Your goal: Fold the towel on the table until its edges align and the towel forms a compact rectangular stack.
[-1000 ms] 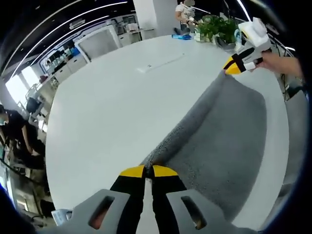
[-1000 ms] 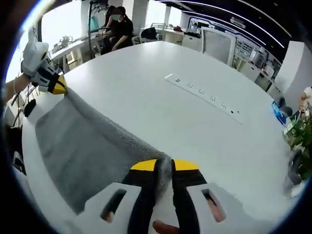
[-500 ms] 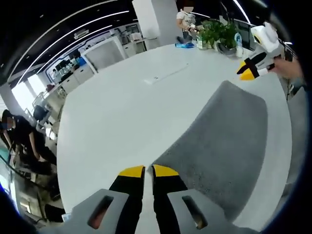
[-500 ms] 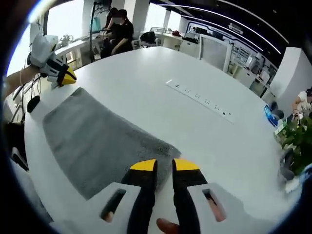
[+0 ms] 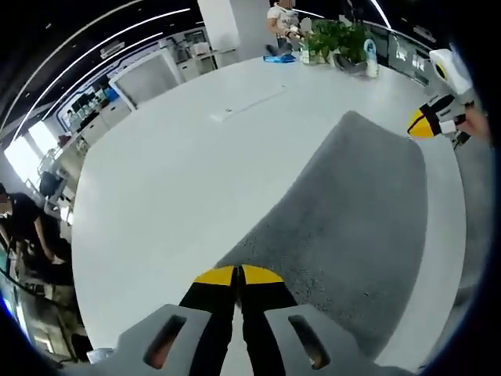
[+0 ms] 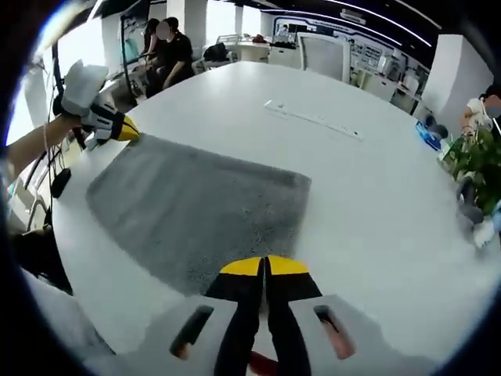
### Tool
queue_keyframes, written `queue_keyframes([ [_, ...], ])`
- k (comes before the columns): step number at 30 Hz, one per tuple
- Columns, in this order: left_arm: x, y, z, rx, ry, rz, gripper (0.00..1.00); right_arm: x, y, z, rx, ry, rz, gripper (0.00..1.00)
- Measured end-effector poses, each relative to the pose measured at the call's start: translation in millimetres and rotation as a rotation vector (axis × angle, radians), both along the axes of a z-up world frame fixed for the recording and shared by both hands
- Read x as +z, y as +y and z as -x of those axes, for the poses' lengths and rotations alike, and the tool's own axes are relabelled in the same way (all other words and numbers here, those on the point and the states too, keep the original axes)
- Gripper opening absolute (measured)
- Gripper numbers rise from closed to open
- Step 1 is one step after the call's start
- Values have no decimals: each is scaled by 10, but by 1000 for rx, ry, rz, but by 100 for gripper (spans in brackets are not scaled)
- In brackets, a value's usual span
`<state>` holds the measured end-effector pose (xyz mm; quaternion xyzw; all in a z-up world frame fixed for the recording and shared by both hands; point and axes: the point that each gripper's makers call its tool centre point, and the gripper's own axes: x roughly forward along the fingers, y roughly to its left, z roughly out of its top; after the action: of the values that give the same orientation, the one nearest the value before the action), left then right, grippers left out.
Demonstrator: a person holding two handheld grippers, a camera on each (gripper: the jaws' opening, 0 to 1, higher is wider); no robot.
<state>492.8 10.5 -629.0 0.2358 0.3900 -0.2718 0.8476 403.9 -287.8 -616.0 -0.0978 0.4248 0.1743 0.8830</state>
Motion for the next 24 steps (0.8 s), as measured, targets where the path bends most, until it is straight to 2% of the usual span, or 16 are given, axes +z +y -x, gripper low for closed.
queue_keyframes([
  [2, -50, 19, 28, 3, 17, -3, 2, -31, 21, 52, -19, 9, -19, 0],
  [5, -110, 35, 66, 10, 36, 3, 1, -60, 30, 102, -21, 14, 1, 0],
  [14, -172, 7, 57, 6, 56, 13, 1, -210, 28, 168, -41, 54, 10, 0],
  [19, -195, -22, 69, 5, 45, 4, 1, -426, 85, 296, -11, 117, 50, 0],
  [21, -194, -26, 65, 11, 39, 6, 1, -409, 82, 284, -19, 99, 66, 0],
  [24, -199, -39, 72, -5, 22, -15, 1, -411, 62, 265, -48, 121, 56, 0],
])
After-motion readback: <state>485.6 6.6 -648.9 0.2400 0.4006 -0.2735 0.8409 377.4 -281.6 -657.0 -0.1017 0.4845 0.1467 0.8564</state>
